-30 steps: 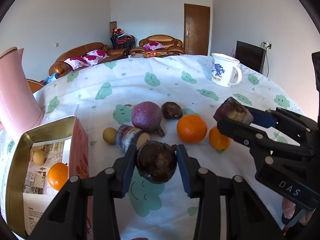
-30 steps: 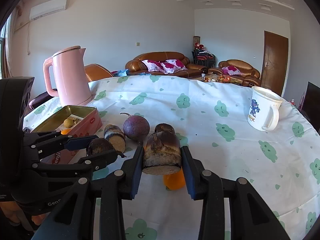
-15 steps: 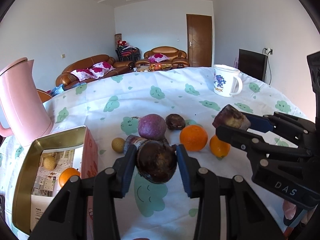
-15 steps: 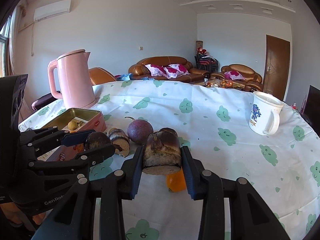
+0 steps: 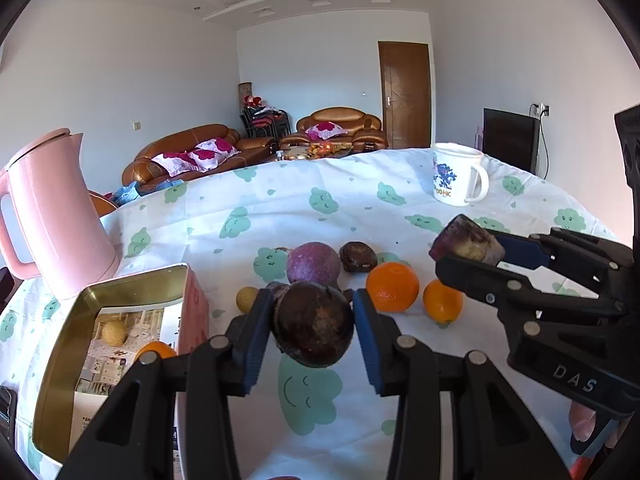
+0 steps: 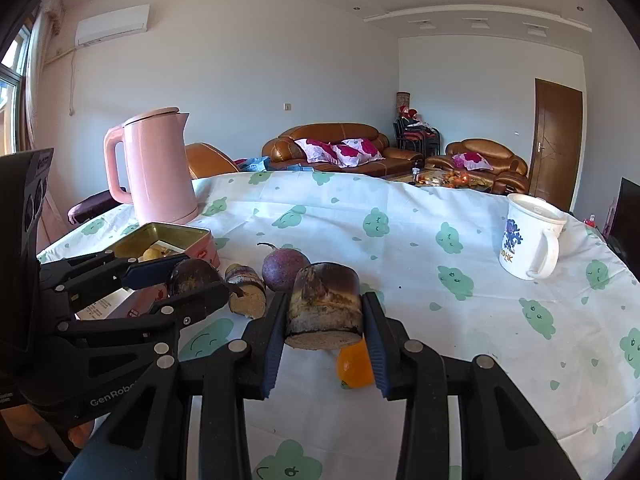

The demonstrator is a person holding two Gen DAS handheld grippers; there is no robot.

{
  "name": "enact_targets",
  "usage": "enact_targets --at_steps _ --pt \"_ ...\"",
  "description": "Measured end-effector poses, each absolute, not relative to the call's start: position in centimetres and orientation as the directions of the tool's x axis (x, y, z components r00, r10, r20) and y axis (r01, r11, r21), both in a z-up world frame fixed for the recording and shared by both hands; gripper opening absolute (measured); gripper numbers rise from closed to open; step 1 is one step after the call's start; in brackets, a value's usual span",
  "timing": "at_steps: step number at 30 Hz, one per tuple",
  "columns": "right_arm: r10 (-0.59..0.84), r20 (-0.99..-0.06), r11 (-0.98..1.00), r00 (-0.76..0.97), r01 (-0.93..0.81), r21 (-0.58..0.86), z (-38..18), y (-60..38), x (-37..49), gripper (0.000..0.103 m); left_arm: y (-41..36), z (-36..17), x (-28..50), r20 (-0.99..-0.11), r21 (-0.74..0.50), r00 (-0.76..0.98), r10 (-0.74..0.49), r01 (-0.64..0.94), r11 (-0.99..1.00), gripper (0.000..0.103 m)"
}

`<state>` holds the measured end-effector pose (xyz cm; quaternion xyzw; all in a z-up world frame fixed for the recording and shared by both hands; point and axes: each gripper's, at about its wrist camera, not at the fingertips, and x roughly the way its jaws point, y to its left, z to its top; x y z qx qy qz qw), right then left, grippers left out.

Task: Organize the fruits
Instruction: 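Lift the taro root with the right tool while the left tool lifts the dark fruit, then carry the taro root in the right tool toward the tin while the left tool carries the dark fruit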

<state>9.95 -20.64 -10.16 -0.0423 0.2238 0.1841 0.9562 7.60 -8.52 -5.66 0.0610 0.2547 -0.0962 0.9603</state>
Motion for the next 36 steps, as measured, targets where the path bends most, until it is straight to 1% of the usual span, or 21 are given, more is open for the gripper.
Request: enact_targets --at_steps 20,36 --pt "0.356 -0.386 0.921 0.851 -0.389 -0.009 -9.7 -20.8 8.7 0.039 -7.8 -5.2 6.8 -0.456 0.056 0.880 -0.136 0.181 0.982 0.042" --pt "0.373 -0.342 0.915 0.863 -0.403 -0.018 -9.4 -20.9 7.9 0.039 -7.5 -4.6 5.8 -0.398 0.059 0.909 -0.122 0.158 0.986 0.042"
